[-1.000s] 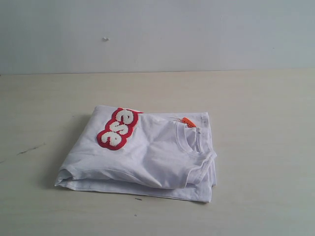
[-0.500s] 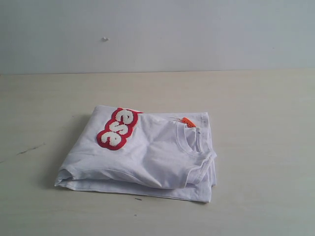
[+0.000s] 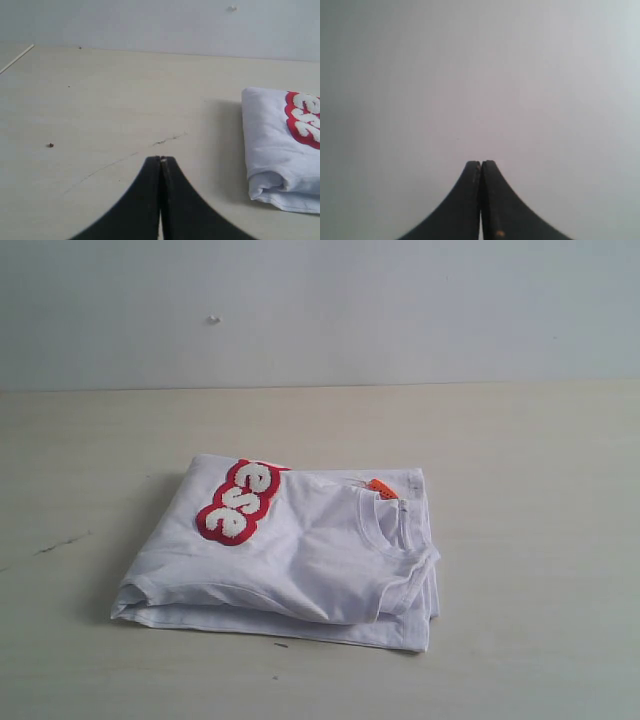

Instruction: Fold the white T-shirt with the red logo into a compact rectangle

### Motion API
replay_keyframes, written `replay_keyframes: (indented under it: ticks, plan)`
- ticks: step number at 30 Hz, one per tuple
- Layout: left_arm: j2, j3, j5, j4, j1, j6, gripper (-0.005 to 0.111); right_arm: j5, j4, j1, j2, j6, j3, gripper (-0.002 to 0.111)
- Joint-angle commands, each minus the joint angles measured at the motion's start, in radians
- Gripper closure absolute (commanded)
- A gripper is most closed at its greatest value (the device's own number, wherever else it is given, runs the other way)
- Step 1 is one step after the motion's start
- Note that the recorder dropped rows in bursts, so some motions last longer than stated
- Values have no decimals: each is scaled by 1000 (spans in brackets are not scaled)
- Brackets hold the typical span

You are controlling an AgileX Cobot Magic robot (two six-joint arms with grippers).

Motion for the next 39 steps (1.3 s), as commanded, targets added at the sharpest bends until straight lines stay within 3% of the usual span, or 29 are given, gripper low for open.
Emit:
replay_keyframes:
  ticks: [1,7,24,39]
  plan:
    - [-5,1,-4,-8,2,-7,107,-62,-58,-83,-2,25,41,108]
    - [-5,1,-4,-8,2,-7,107,-166,-179,-94,-2,185,171,108]
    - [-5,1,-4,-8,2,-4,107,-216,-179,-92,-2,188,587,108]
    - [-5,1,-4,-8,2,-4,107,-44,-245,-92,-2,218,616,108]
